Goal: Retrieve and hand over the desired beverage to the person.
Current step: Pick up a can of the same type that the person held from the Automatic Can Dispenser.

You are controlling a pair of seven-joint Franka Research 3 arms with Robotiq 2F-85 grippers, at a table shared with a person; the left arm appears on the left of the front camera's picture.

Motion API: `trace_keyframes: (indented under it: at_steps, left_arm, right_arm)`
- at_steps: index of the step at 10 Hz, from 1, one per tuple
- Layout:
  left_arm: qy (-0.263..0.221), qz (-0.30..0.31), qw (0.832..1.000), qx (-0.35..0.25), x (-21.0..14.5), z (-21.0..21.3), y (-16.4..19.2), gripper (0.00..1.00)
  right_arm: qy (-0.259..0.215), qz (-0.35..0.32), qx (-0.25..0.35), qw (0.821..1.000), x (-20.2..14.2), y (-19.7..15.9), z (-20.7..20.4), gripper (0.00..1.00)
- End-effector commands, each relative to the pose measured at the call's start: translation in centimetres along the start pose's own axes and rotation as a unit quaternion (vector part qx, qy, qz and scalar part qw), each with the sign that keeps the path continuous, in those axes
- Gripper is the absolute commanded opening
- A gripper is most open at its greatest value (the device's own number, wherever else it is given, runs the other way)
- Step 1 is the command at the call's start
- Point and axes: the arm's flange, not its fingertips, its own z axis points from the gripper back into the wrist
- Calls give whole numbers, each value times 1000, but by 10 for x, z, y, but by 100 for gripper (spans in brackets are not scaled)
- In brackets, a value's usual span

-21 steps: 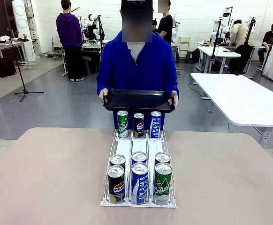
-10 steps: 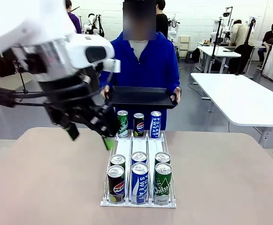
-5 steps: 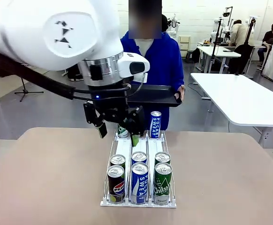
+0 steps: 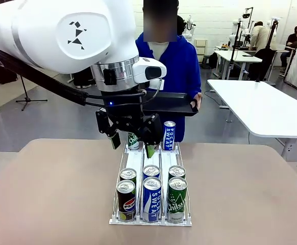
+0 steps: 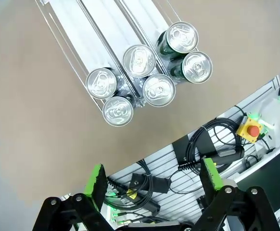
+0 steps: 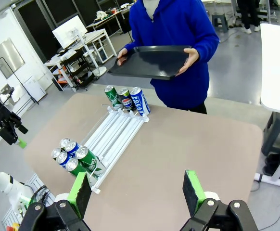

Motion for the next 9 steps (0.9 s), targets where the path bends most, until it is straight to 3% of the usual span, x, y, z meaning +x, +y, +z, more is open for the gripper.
trace_keyframes:
  at_steps: [1,4,9]
  left_arm:
    - [-6,8,1000,11,-7,-1,1,100]
    - [0,-1,1000,-2,0,1,0,100]
    - [2,154,988,17,31,-67,-44,100]
  right_arm:
    - [-1,2,7,1000,-1,0,-1,100]
    - [-1,2,7,1000,-1,0,-1,100]
    - [-1,2,7,1000,-1,0,-1,100]
